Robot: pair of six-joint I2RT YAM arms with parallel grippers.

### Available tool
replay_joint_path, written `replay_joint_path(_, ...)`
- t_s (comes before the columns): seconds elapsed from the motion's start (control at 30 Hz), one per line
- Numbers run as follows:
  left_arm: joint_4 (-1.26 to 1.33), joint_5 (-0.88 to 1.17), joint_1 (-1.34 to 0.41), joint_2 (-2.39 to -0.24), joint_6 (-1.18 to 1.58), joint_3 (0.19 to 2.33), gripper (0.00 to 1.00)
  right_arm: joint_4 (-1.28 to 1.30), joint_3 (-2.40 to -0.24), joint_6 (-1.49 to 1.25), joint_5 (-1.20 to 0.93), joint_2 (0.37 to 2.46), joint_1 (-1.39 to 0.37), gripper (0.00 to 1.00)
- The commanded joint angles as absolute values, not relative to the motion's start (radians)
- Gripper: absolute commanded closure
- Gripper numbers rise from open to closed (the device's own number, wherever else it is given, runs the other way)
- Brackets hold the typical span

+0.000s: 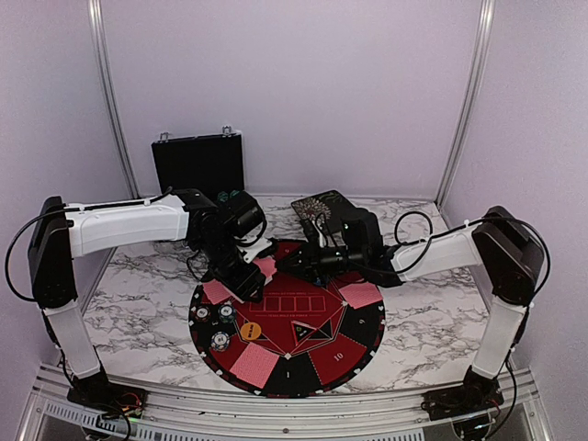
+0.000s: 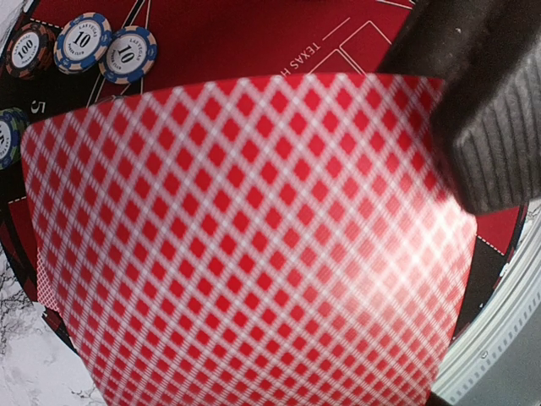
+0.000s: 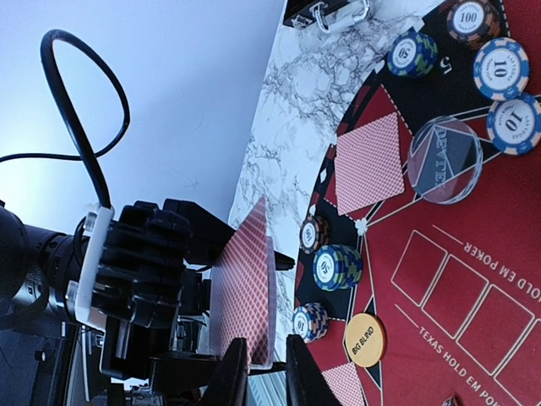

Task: Distribute texas hold em gaming equipment
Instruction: Pick up the poker card from the face-down deck piles.

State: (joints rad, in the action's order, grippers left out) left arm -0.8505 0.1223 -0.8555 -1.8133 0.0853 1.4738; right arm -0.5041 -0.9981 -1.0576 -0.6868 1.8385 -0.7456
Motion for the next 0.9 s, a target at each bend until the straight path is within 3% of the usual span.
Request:
replay_joint_path(0.0, -0.868, 0.112, -0.852, -1.778, 0.075, 1.47, 0.61, -0.484, -1.042, -1.034, -0.67, 1.832, -0.746, 0.86)
replay_joint_path(0.4, -0.868, 0.106, -0.85, -1.777, 0.074, 1.468, 0.61, -0.476, -1.049, -1.031, -0.667, 1.823, -0.746, 1.0)
replay_joint_path(0.87, -0.868, 0.097, -0.848, -1.768, 0.072, 1.459, 0.63, -0.486, -1.024, -1.045, -0.663, 1.793, -0.734, 1.0)
